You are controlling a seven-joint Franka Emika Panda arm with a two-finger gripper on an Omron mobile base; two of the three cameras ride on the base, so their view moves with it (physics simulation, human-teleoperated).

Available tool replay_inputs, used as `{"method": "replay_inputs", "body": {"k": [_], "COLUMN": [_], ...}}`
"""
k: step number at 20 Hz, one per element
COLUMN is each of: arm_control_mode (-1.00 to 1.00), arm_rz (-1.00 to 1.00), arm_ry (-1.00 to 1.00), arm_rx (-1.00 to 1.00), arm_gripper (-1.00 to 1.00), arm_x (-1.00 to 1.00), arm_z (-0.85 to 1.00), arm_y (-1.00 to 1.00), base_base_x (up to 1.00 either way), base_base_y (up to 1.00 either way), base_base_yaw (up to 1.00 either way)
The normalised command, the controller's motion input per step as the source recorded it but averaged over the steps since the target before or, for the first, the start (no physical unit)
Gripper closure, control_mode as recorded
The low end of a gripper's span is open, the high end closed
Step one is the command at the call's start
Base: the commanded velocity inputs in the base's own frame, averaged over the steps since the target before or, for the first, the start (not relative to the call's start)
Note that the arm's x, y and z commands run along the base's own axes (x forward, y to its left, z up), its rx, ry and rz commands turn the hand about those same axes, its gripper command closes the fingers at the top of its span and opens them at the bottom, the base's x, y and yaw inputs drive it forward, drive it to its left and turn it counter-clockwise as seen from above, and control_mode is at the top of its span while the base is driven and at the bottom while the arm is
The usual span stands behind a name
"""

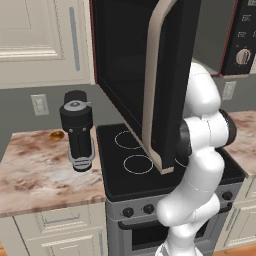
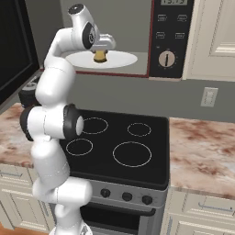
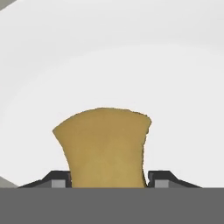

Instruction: Place the sponge inside the microwave to prepare for sanitizing.

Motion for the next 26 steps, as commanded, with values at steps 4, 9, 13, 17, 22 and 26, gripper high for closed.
{"method": "replay_inputs", "body": {"k": [4, 9, 13, 17, 22, 26], "arm_control_mode": [-1.00, -1.00, -1.00, -1.00, -1.00, -1.00], "arm_rz": [0.01, 0.01, 0.00, 0.00, 0.00, 0.00], "arm_ry": [0.00, 0.00, 0.00, 0.00, 0.00, 0.00], "arm_rx": [0.00, 0.00, 0.00, 0.00, 0.00, 0.00], "arm_gripper": [1.00, 1.00, -1.00, -1.00, -1.00, -1.00], "arm_x": [0.30, 0.26, 0.22, 0.13, 0.04, 0.00], "arm_z": [-0.17, -0.11, -0.15, -0.08, 0.00, 0.00], "arm_y": [0.00, 0.00, 0.00, 0.00, 0.00, 0.00], "base_base_x": [0.00, 0.00, 0.00, 0.00, 0.00, 0.00], "base_base_y": [0.00, 0.00, 0.00, 0.00, 0.00, 0.00], "base_base_yaw": [0.00, 0.00, 0.00, 0.00, 0.00, 0.00]}}
